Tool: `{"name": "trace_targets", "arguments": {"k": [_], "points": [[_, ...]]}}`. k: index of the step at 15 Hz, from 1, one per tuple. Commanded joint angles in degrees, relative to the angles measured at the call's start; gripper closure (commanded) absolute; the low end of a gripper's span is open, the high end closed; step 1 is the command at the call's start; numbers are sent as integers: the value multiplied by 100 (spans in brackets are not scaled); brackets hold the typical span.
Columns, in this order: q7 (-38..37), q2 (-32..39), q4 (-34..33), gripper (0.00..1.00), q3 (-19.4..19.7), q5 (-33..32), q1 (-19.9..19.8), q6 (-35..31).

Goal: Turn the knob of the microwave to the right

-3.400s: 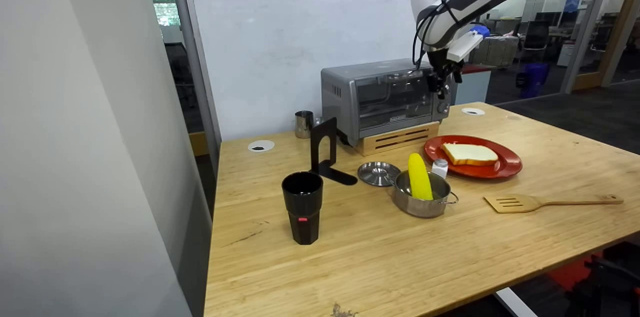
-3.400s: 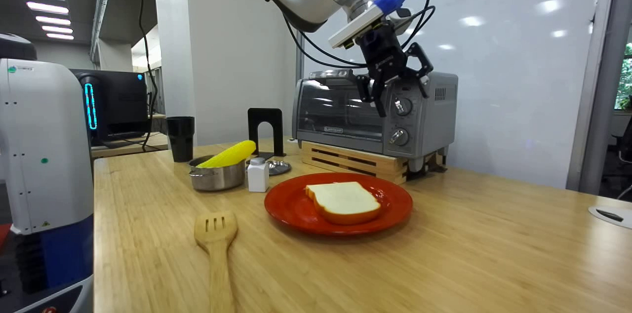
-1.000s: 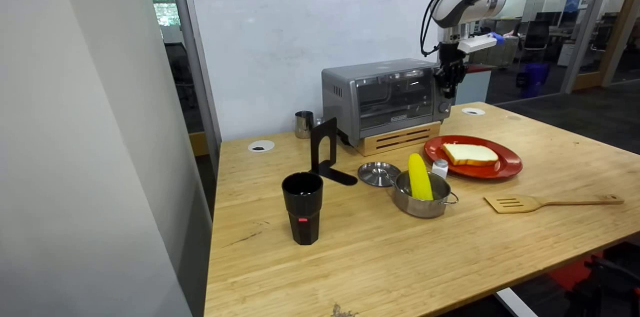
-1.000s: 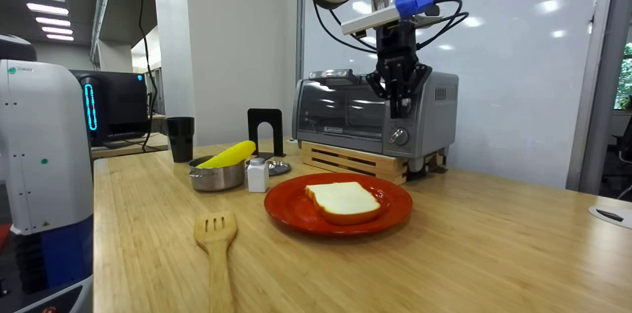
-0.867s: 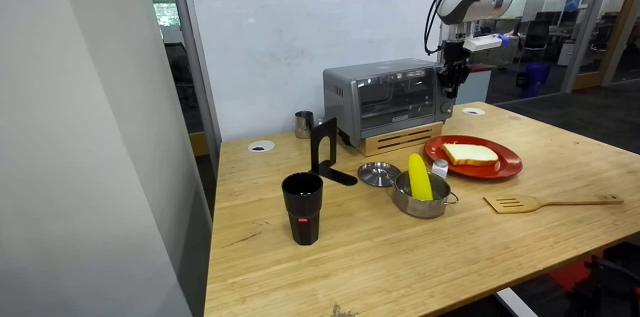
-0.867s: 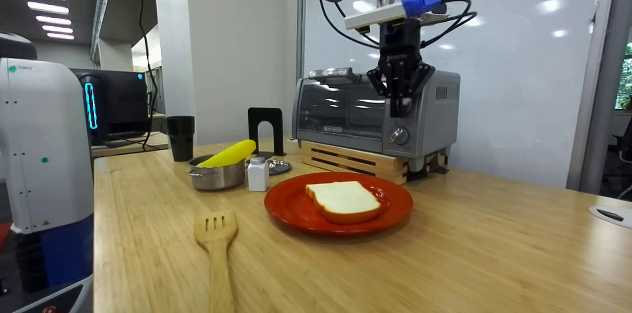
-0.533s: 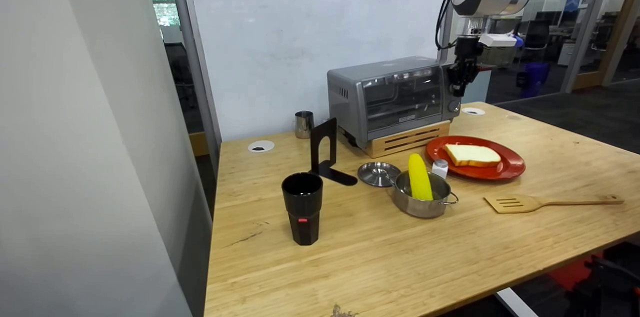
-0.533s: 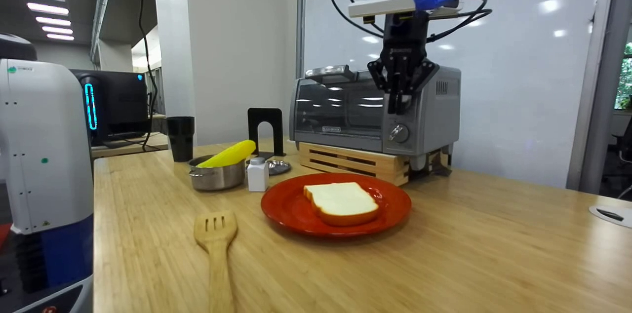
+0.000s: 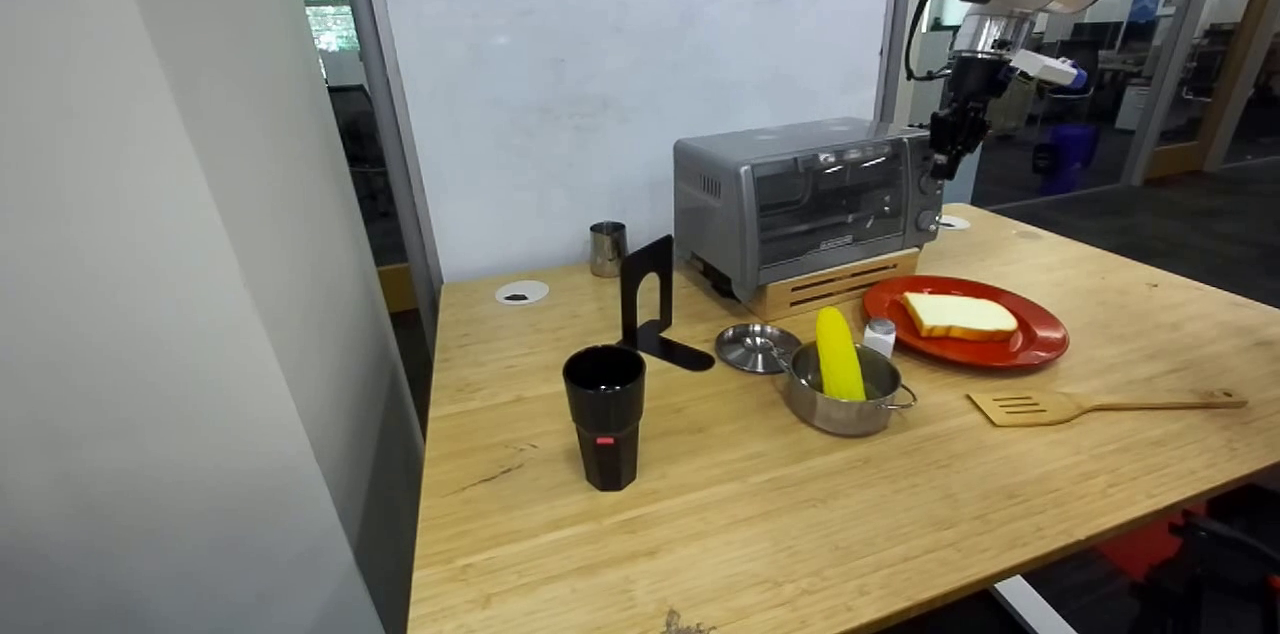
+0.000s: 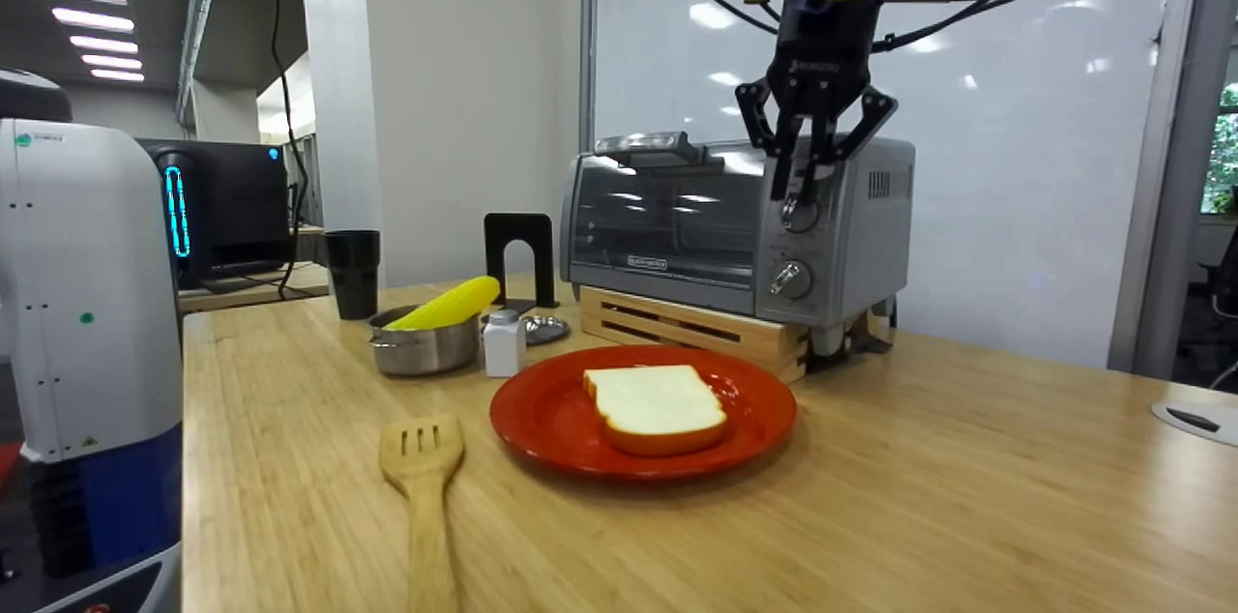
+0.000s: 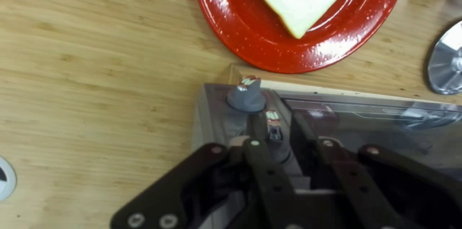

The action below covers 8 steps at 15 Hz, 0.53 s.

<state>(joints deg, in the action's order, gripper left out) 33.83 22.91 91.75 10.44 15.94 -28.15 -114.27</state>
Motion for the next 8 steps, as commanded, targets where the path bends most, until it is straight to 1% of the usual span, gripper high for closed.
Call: {"name": "trace_targets", "arguments": {"k": [1,4,6,7,8], "points": [[608,-519,214,42,-38,225,-118,81],[863,-812,265,19,13,300,-50,158],[730,-1080,397,6,73,190,69,339],[604,-1208,444,2,91,89,147,512],[464,-1367,542,0,127,-77,230,678]]}}
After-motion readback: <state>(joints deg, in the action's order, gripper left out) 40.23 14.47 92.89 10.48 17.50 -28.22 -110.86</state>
